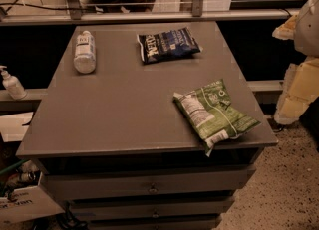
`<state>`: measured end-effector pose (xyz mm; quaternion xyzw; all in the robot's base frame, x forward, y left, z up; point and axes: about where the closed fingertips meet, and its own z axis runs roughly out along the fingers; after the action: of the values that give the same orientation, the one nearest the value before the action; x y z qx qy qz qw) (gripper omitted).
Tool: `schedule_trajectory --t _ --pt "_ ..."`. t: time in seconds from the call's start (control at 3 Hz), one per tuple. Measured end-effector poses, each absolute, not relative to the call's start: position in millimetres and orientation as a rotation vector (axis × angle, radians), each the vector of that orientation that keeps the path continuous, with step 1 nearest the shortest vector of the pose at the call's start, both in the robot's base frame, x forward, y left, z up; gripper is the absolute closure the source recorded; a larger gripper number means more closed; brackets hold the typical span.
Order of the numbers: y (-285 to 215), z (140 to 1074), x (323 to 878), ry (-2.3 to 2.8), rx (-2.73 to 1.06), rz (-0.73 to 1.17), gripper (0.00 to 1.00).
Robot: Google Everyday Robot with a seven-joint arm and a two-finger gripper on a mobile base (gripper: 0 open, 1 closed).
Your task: Place blue plastic bottle upright
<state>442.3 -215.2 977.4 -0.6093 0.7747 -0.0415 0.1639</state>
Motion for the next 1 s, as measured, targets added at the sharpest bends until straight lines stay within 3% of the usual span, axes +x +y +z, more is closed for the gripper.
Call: schedule_trajectory --t 0.33,1.0 --pt "-199.4 970.9 457.7 2.112 -1.841 -0.155 0.00" --pt "-118.2 942.7 510.2 1.778 -2.127 -0.156 0.00"
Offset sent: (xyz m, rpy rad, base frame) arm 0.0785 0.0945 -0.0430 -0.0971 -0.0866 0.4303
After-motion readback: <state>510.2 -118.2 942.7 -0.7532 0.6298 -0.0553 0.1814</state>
